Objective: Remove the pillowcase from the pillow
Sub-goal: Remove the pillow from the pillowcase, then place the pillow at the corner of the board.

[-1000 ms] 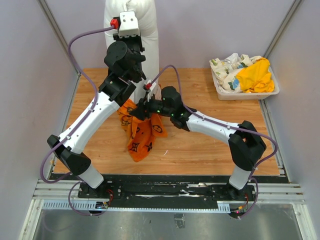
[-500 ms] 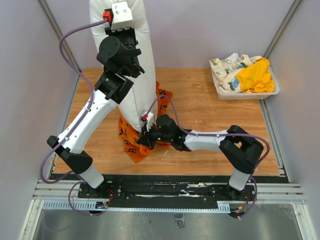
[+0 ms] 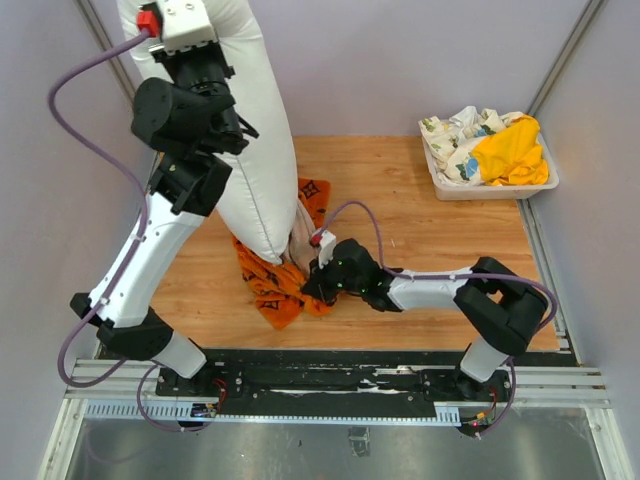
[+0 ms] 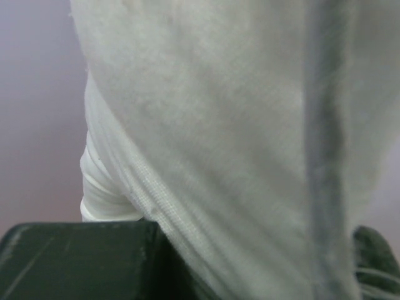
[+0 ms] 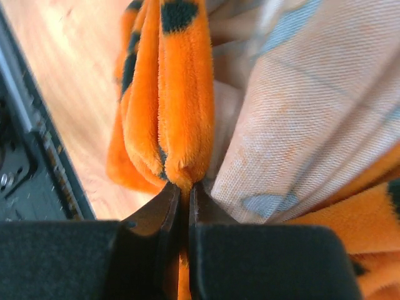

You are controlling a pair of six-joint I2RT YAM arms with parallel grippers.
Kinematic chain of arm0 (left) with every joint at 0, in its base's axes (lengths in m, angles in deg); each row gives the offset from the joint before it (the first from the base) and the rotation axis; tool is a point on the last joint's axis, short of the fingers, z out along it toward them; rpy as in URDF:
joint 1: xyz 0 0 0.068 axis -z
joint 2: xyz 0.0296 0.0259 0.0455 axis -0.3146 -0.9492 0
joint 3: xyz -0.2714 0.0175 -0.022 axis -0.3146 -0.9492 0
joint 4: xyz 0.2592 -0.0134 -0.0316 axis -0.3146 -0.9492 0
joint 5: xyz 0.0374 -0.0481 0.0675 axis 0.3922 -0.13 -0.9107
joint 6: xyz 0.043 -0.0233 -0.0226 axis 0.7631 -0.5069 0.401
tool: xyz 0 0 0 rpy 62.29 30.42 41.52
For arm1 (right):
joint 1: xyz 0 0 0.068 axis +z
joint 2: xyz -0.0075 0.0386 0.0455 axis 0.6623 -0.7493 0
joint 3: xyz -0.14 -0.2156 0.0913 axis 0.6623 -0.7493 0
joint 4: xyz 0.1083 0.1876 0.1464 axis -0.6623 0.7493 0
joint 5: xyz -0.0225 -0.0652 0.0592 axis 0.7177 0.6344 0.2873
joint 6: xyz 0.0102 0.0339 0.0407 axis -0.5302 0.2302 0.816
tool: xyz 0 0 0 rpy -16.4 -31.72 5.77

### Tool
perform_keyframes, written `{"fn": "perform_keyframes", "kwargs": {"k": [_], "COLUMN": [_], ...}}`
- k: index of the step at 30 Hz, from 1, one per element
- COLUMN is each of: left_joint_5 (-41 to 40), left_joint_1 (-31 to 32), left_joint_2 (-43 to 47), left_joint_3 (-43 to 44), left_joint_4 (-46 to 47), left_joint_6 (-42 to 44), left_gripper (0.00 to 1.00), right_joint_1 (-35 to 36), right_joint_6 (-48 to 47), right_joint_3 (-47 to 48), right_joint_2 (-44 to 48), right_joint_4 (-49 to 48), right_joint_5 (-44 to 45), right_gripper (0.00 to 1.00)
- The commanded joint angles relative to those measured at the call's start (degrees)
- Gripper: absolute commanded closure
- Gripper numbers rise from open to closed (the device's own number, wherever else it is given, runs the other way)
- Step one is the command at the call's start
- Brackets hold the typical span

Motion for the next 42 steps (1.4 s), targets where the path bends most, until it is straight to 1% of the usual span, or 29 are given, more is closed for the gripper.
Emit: {"fn": "perform_keyframes", "kwargs": {"k": [1, 3, 5, 7, 10, 13, 15, 16, 17, 18, 19, 20, 21, 22, 23, 24, 25, 27, 28, 29, 31, 33, 35, 38, 39, 42], "left_joint_5": [4.72, 6.38, 7.85, 7.51, 4.86, 3.86, 1.09, -0.81, -2.85, -4.95, -6.73, -8.57, -9.99, -10.73, -10.46, -9.78, -8.34, -4.38, -0.55, 3.64, 9.27, 11.07, 13.81, 19.47, 19.62, 16.77], "left_joint_1": [-0.49, -0.51, -0.44, -0.42, -0.43, -0.47, -0.47, -0.49, -0.48, -0.46, -0.50, -0.48, -0.57, -0.64, -0.72, -0.95, -1.44, -3.56, -5.02, -6.62, -9.25, -12.37, -16.55, -20.93, -22.11, -25.29], "left_joint_2": [8.68, 11.47, 13.95, 15.86, 17.38, 18.69, 18.36, 17.66, 16.86, 16.01, 15.15, 14.49, 14.13, 14.31, 14.78, 15.32, 15.64, 15.74, 15.92, 16.35, 17.18, 16.22, 13.84, 9.75, 8.32, 4.71], "left_joint_3": [5.62, 5.46, 4.96, 4.01, 1.38, -6.00, -9.98, -11.07, -12.40, -13.69, -14.96, -16.74, -19.28, -22.79, -26.27, -28.81, -29.77, -28.39, -27.82, -28.44, -32.83, -36.28, -36.81, -37.82, -38.20, -38.66], "left_joint_4": [7.04, 4.26, 1.44, 0.12, -0.19, 1.32, 2.81, 2.33, 2.44, 2.64, 2.72, 3.55, 6.31, 9.93, 13.54, 15.23, 11.86, -0.83, -7.21, -11.49, -13.01, -12.19, -14.47, -16.56, -16.24, -12.78], "left_joint_6": [2.17, -0.79, -3.37, -3.33, 0.25, 4.66, 7.09, 8.28, 10.23, 12.36, 14.96, 17.83, 22.05, 26.42, 30.31, 32.19, 31.26, 24.15, 20.64, 18.65, 18.77, 18.08, 14.07, 10.12, 10.02, 10.77], "left_gripper": [1.00, 1.00, 1.00, 1.00, 1.00, 1.00, 1.00, 1.00, 1.00, 1.00, 1.00, 1.00, 1.00, 1.00, 1.00, 1.00, 1.00, 1.00, 1.00, 1.00, 1.00, 1.00, 1.00, 1.00, 1.00, 1.00], "right_joint_1": [-8.01, -12.46, -16.90, -20.54, -22.33, -23.38, -25.74, -27.44, -29.26, -31.04, -32.53, -33.72, -34.47, -34.77, -34.82, -34.85, -34.85, -34.85, -34.85, -34.85, -34.93, -34.93, -34.94, -34.94, -34.94, -34.94], "right_joint_6": [5.85, 8.36, 12.23, 14.70, 14.14, 11.39, 10.25, 10.07, 10.07, 10.14, 10.06, 10.01, 9.79, 9.38, 9.03, 8.98, 8.88, 8.66, 8.49, 8.49, 8.61, 8.94, 9.20, 9.23, 9.10, 8.52], "right_joint_3": [-0.97, -1.37, -2.61, -5.88, -7.97, -7.12, -5.99, -5.31, -4.73, -4.21, -3.78, -3.54, -3.28, -3.21, -3.01, -2.81, -2.68, -2.39, -2.32, -2.37, -2.47, -2.78, -2.73, -2.22, -2.15, -2.46], "right_joint_2": [3.68, 4.19, 6.33, 10.12, 17.38, 23.44, 25.76, 26.51, 27.28, 28.24, 29.21, 30.30, 31.34, 32.44, 33.43, 34.24, 34.85, 35.47, 35.57, 35.57, 35.49, 35.10, 34.51, 34.15, 34.27, 35.52], "right_joint_4": [4.45, 6.24, 8.44, 8.66, 11.69, 17.50, 20.59, 22.50, 24.43, 26.08, 27.81, 28.96, 29.75, 30.39, 31.16, 31.82, 32.22, 32.63, 32.85, 33.01, 33.00, 32.43, 31.88, 32.21, 32.41, 32.84], "right_joint_5": [8.38, 9.30, 12.22, 15.94, 20.85, 24.51, 23.45, 21.33, 20.08, 17.89, 16.55, 15.54, 14.99, 14.77, 14.82, 14.86, 14.60, 13.96, 13.64, 13.41, 12.85, 11.83, 10.54, 9.44, 9.31, 9.95], "right_gripper": [0.99, 0.99, 0.99, 0.99, 0.99, 0.99, 0.99, 0.97, 0.93, 0.86, 0.75, 0.57, 0.41, 0.29, 0.20, 0.15, 0.12, 0.09, 0.08, 0.07, 0.06, 0.06, 0.05, 0.04, 0.04, 0.04]}}
